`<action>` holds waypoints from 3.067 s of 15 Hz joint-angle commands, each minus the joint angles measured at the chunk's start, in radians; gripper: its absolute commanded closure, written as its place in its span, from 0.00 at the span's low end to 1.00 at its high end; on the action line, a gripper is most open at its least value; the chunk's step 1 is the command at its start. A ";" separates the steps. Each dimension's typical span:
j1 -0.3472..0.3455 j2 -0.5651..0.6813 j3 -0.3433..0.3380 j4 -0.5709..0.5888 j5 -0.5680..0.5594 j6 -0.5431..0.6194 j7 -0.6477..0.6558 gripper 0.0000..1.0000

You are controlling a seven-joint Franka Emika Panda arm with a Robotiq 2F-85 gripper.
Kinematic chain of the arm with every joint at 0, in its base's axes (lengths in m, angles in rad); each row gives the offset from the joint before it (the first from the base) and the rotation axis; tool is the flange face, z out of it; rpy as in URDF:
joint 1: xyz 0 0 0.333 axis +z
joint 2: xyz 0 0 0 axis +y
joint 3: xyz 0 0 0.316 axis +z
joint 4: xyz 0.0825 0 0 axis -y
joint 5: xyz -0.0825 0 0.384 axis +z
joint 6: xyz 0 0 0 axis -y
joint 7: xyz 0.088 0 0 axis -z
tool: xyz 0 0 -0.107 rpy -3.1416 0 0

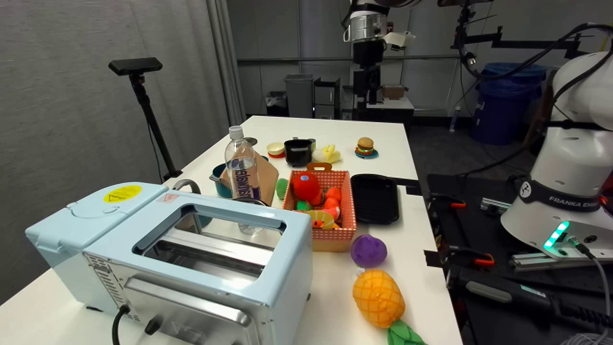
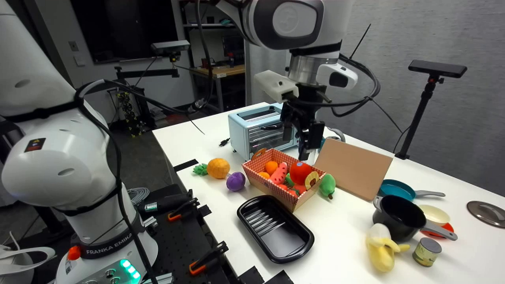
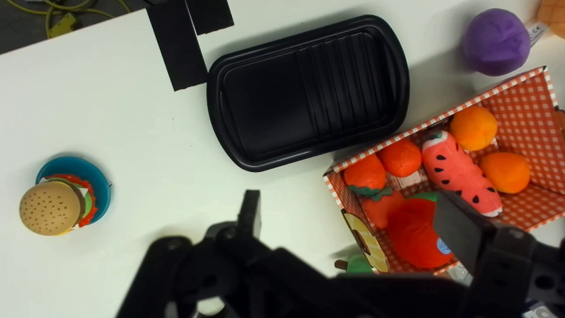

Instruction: Take the tomato toy out of the basket and place it on the table

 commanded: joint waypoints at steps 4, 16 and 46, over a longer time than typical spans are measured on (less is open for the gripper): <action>-0.028 -0.018 0.030 -0.020 -0.042 0.040 0.092 0.00; -0.025 0.001 0.030 -0.003 -0.034 0.040 0.070 0.00; 0.056 0.077 0.147 -0.178 -0.031 0.268 0.149 0.00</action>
